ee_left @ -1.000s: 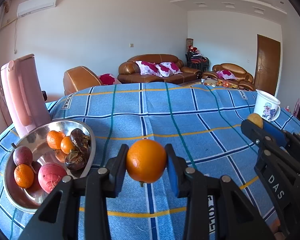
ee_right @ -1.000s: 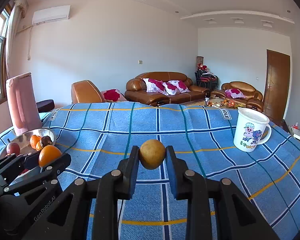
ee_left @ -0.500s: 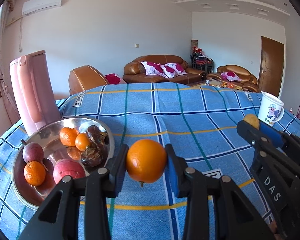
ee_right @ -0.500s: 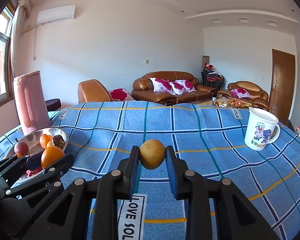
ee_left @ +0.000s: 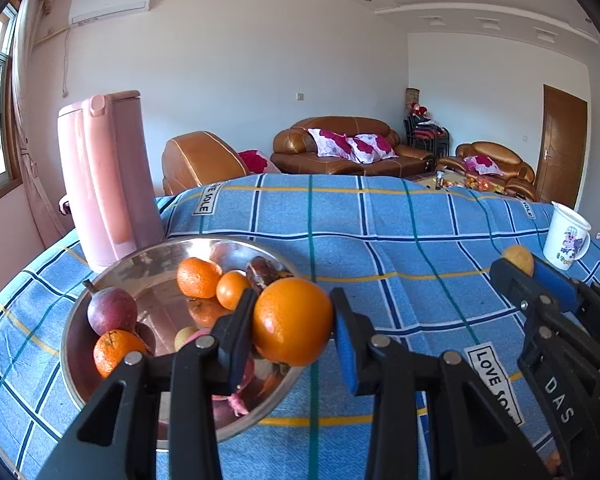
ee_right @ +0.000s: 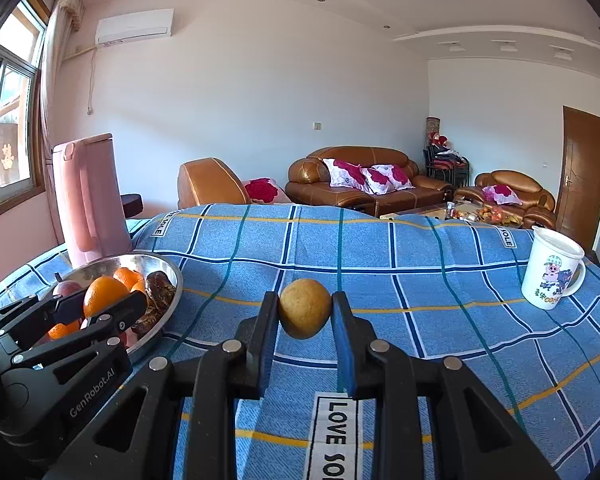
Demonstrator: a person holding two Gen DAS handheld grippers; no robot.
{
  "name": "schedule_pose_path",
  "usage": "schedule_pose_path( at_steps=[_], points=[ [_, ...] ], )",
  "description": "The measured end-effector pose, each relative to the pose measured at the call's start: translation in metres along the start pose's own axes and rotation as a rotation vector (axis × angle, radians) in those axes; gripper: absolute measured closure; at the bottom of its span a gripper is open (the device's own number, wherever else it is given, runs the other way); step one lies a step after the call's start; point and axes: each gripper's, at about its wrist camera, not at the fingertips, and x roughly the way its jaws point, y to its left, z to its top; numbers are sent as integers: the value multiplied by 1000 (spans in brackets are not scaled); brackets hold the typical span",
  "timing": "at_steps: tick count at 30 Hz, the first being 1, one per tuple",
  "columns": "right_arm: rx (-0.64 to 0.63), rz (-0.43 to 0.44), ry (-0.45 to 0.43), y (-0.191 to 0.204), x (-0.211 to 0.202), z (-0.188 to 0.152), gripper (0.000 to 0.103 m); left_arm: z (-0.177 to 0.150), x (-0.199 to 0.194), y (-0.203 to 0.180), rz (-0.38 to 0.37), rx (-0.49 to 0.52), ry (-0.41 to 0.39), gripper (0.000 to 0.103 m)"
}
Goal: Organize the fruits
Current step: 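Lift the orange with the left tool while the right tool lifts the yellow-green fruit, then carry the orange with the left tool while the right tool carries the fruit over the bowl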
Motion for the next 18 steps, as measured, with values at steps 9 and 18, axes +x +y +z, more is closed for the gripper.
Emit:
schedule_pose_path(
  at_steps=[9,18],
  points=[
    [-32,35,-8,31,5,2,74,-2,3,30,39,-22,-10,65],
    [-42,35,-15,42,1,-1,74,-8,-3,32,29,-16,-18,65]
  ],
)
